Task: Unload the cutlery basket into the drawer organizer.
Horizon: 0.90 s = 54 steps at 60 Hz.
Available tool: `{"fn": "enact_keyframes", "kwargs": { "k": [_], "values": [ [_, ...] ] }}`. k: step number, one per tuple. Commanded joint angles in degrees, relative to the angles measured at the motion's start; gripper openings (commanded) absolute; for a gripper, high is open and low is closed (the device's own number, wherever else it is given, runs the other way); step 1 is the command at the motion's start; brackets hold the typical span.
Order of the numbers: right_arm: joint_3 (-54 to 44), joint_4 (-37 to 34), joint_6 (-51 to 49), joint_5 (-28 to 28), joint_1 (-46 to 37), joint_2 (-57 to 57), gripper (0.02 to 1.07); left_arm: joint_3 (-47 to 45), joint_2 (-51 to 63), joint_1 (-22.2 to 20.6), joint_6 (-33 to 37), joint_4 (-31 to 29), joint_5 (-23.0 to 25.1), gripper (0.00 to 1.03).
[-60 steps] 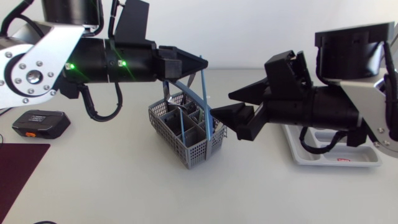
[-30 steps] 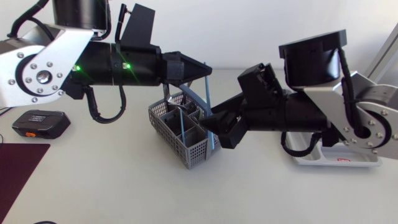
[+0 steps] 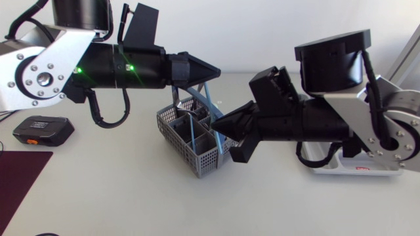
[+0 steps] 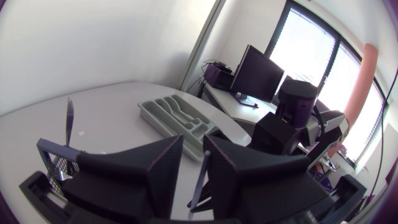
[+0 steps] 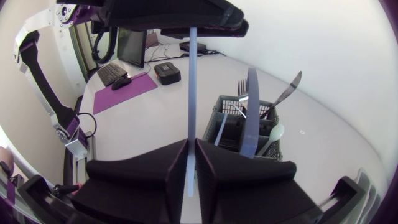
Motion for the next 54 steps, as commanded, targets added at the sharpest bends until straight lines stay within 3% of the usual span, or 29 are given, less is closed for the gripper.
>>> {"fn": "enact_keyframes", "kwargs": {
  "k": [1, 3, 10, 20, 29, 43, 54],
  "values": [
    [-2.0, -1.4, 0.3, -0.5, 0.6, -0.9, 0.11, 2.9, 0.4, 1.2, -2.8, 0.0, 0.9, 0.68],
    [-2.5, -1.4, 0.1, -0.5, 0.6, -1.1, 0.11, 3.7, 0.4, 1.6, -3.3, -0.1, 0.9, 0.76],
    [-4.1, -1.9, -0.3, -0.5, 0.8, -2.5, 0.11, 6.1, 0.4, 2.6, -3.5, -0.1, 0.9, 0.83],
    [-6.1, -4.3, -0.5, -0.5, -0.3, -6.8, 0.11, 8.9, 0.3, 6.8, -3.6, -0.2, 0.9, 0.85],
    [-8.2, -7.4, -1.2, -2.6, -8.4, -12.4, 0.11, 8.0, 0.8, 11.9, 0.1, -1.1, 0.8, 0.85],
    [-8.6, -9.8, -3.7, -4.7, -27.0, -13.6, 0.11, -1.9, 0.2, 12.3, 15.6, -4.3, -6.2, 0.85],
    [-5.0, -10.0, -5.1, -3.9, -40.9, -3.0, 0.11, -6.7, -0.5, 11.4, 25.0, -6.0, -9.9, 0.85]
  ]
}}
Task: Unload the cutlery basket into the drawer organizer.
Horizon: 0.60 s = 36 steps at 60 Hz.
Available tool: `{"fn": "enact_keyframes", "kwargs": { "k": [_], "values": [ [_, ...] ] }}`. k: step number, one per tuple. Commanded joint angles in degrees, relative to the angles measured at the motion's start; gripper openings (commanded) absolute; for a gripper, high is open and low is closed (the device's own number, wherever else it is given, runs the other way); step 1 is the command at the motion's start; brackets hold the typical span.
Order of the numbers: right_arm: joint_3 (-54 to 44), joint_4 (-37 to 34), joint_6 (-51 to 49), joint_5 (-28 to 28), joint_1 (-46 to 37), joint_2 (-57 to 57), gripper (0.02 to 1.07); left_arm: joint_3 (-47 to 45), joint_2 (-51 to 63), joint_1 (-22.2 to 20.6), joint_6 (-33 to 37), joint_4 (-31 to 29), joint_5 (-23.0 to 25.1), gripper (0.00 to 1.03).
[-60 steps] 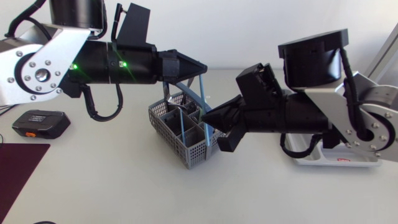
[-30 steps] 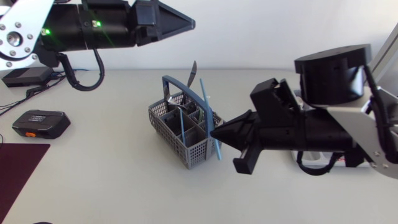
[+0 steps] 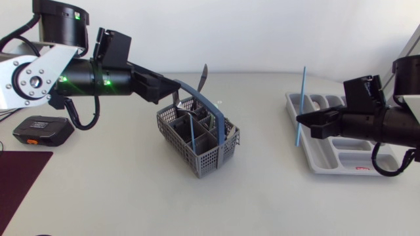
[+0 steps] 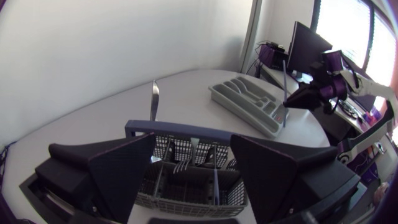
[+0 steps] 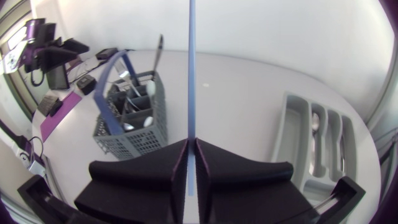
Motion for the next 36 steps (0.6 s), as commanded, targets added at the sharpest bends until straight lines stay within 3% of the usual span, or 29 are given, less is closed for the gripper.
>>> {"fn": "enact_keyframes", "kwargs": {
  "k": [1, 15, 36],
  "values": [
    [2.5, -0.6, -1.6, 0.6, -5.4, 6.5, 0.11, -2.9, -0.6, -0.9, 6.1, -0.4, -1.2, 0.85],
    [9.2, 0.7, -2.7, 7.1, -12.0, 22.0, 0.11, -7.7, -2.0, -3.1, 13.1, -0.2, -4.0, 0.85],
    [18.7, 0.3, -2.1, 14.5, -13.0, 40.8, 0.12, -12.3, -4.2, -2.7, 17.6, 0.5, -4.0, 0.85]
  ]
}}
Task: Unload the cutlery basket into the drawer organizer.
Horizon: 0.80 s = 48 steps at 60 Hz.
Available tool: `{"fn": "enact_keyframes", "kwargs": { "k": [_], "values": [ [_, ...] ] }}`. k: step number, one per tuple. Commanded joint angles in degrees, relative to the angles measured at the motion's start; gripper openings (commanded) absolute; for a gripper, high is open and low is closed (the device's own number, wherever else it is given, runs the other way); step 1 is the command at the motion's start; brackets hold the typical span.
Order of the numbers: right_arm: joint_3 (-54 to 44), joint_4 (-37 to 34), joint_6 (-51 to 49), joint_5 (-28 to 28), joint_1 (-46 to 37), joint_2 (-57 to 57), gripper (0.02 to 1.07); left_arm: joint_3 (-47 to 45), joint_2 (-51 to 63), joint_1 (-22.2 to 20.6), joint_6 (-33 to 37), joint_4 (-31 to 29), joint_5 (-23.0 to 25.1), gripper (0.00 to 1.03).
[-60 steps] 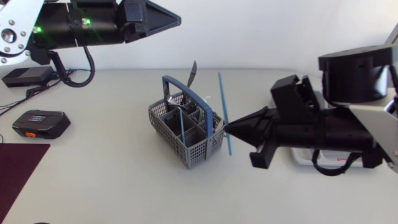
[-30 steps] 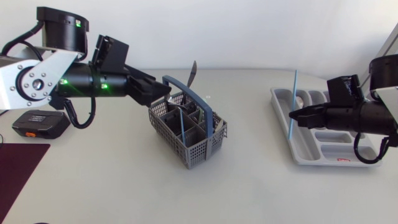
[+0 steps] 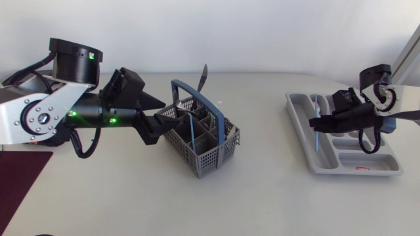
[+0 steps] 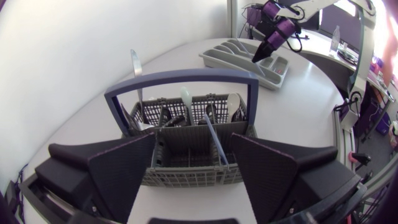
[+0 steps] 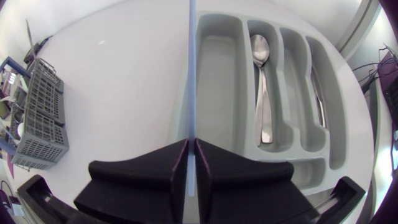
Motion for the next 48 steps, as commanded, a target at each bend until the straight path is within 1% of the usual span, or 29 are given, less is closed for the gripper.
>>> {"fn": "enact_keyframes", "kwargs": {
  "k": [1, 12, 15, 18, 19, 20, 22, 25, 31, 33, 39, 44, 48],
  "values": [
    [2.8, 0.1, 0.1, 1.2, -0.5, 4.7, 0.12, -2.2, -1.3, 0.1, 2.4, 0.4, -0.1, 0.85],
    [5.5, 0.2, 0.5, 3.0, -0.2, 10.1, 0.14, -4.3, -1.8, 0.2, 4.0, 1.5, -0.1, 0.85],
    [5.5, 0.5, 0.5, 3.2, -0.2, 10.9, 0.17, -4.6, -1.8, 0.2, 4.1, 2.0, -0.1, 0.85],
    [5.4, 0.7, 0.5, 3.2, -0.2, 11.3, 0.26, -4.6, -1.6, 0.2, 4.2, 2.3, -0.1, 0.85],
    [5.3, 0.7, 0.5, 3.2, -0.2, 11.4, 0.33, -4.6, -1.6, 0.2, 4.2, 2.3, -0.1, 0.85],
    [5.3, 0.7, 0.5, 3.2, -0.2, 11.4, 0.37, -4.6, -1.6, 0.2, 4.2, 2.3, -0.1, 0.85],
    [5.1, 0.8, 0.5, 3.3, -0.1, 11.4, 0.48, -4.6, -1.6, 0.1, 4.5, 2.4, 0.1, 0.85],
    [4.9, 0.7, 0.5, 3.3, -0.1, 11.2, 0.59, -4.9, -1.6, -0.2, 5.4, 2.5, 0.3, 0.85],
    [3.9, 0.7, 0.5, 3.3, -0.1, 9.3, 0.83, -5.3, -0.5, -1.3, 5.6, 4.3, 0.4, 0.85],
    [3.3, 0.7, 0.5, 3.3, -0.1, 8.2, 0.88, -5.0, 0.3, -1.4, 5.5, 4.3, 0.5, 0.85],
    [1.1, 1.3, 0.5, 3.3, 0.5, 5.0, 0.89, -3.6, 3.3, -1.0, 4.9, 4.2, 4.0, 0.85],
    [-0.6, 1.4, 0.5, 3.3, 1.1, 2.1, 0.89, -2.1, 6.0, -0.6, 3.8, 4.2, 5.6, 0.85],
    [-2.0, 1.4, 0.5, 3.2, 1.8, 0.0, 0.92, -1.0, 7.7, -0.1, 2.8, 4.2, 7.1, 0.84]
  ]
}}
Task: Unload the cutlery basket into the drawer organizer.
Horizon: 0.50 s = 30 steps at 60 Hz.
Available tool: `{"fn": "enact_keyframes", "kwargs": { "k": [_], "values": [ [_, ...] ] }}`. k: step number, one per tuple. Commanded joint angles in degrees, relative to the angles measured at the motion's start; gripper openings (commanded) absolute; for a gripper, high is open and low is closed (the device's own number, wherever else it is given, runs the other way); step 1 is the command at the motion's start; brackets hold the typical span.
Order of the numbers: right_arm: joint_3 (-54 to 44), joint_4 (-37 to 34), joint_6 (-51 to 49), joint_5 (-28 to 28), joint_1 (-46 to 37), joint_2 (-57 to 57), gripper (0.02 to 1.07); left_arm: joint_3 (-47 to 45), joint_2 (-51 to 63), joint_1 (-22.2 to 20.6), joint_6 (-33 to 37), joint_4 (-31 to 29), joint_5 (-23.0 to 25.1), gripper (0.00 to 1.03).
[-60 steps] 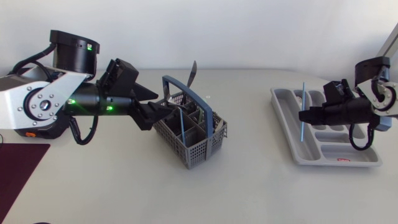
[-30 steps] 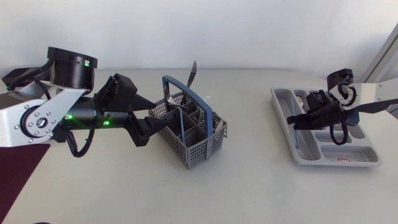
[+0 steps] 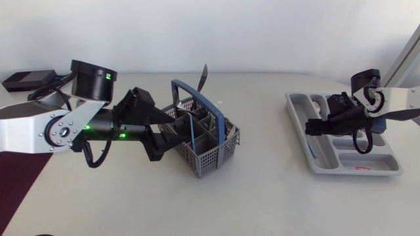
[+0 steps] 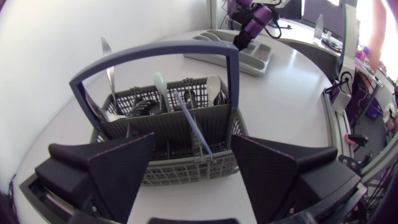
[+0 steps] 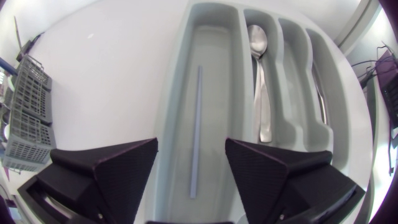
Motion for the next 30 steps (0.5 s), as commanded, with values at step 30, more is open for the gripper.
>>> {"fn": "enact_keyframes", "kwargs": {
  "k": [30],
  "values": [
    [-8.6, 1.4, 1.6, 0.1, 7.4, -9.1, 0.92, 6.9, 11.9, 0.1, -6.7, 7.3, 4.8, 0.63]
  ]
}}
